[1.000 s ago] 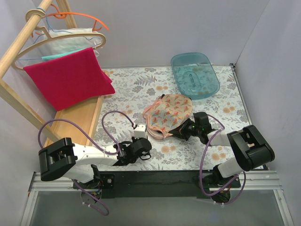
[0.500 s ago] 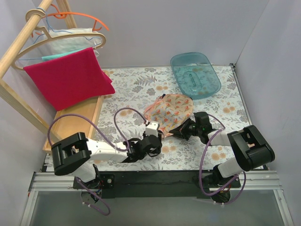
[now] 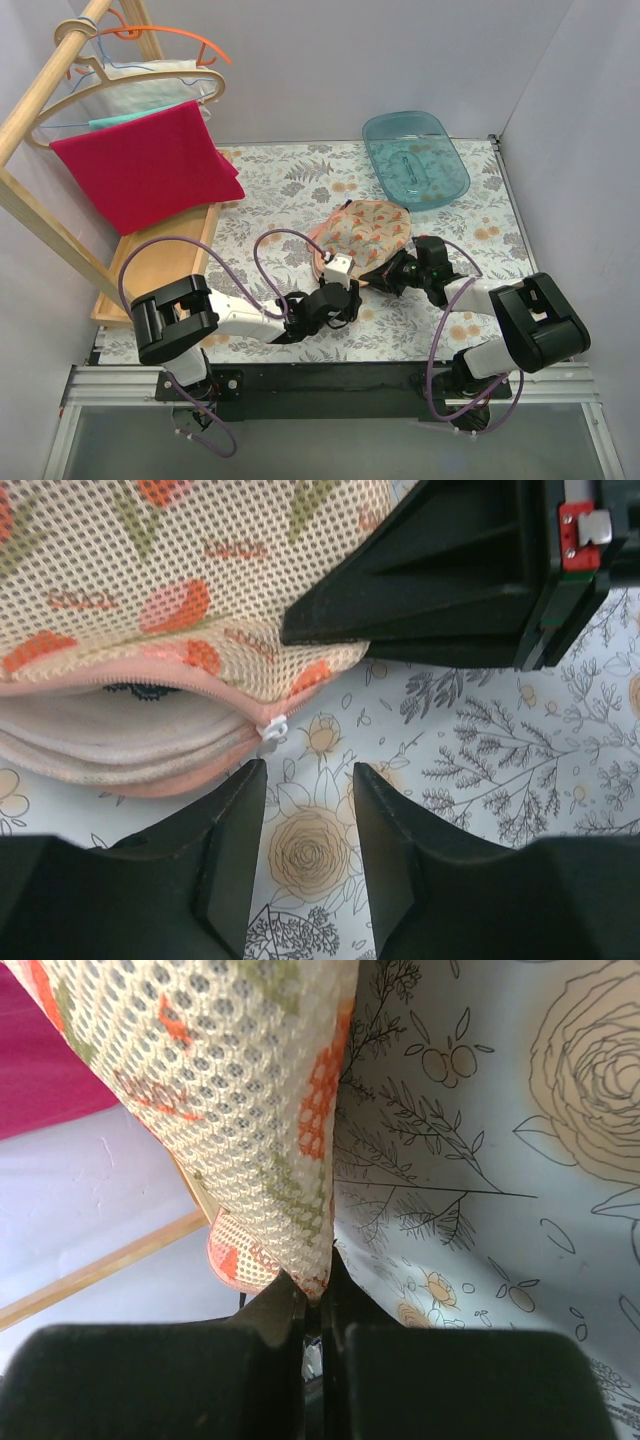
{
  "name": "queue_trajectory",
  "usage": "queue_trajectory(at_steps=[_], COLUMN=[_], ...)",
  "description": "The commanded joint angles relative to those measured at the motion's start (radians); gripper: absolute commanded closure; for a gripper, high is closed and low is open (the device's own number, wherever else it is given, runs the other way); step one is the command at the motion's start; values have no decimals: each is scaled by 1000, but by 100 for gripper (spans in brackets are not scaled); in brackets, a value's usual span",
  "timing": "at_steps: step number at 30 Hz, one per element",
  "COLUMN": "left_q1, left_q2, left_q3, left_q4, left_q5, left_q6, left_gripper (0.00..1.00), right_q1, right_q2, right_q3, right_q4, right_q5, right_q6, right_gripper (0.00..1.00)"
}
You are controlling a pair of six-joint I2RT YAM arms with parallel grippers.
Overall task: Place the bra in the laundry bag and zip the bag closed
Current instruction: Zip the zipper on the laundry bag.
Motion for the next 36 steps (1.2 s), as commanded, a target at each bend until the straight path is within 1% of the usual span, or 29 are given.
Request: queue_trajectory(at_steps=[1, 3, 4, 5, 8, 17, 24, 30, 33, 34, 35, 36], left_q1=[5, 4, 5, 4, 5, 4, 5, 4, 5, 4, 4, 5], left_q2=[12, 22, 25, 25, 22, -24, -108, -150, -152, -149, -142, -135], left_q3=[47, 55, 53, 52, 53, 10, -62, -129, -128, -123, -119, -117], left_q4=[65, 63, 69, 75, 89, 72, 22, -6, -1, 8, 20, 49], left_q5=[-96, -121, -132, -136, -141, -120, -133, -153, -135, -103, -84, -66], left_q6=[51, 51, 51, 54, 72, 62, 69, 66, 65, 62, 60, 59], left_gripper=[62, 68, 72, 83, 100, 100, 100, 100, 100, 100, 96, 76], right_q1=[4, 6, 6, 7, 9, 10, 0, -13, -11, -11, -13, -10], right_q2=[-34, -38, -38, -40, -43, -31, -37, -40, -43, -44, -43, -41], right_q3=[-18, -20, -22, -22, -28, -19, -6, 1, 1, 3, 4, 6], right_q4=[12, 10, 9, 9, 10, 10, 7, -7, -10, -10, -10, -10], right_q5=[-17, -17, -17, -17, -15, -9, -1, -11, -14, -15, -17, -18], right_q6=[0, 0, -1, 0, -3, -3, -12, -34, -34, -34, -31, -31], right_gripper=[99, 99, 99, 99, 99, 99, 99, 99, 99, 99, 99, 99])
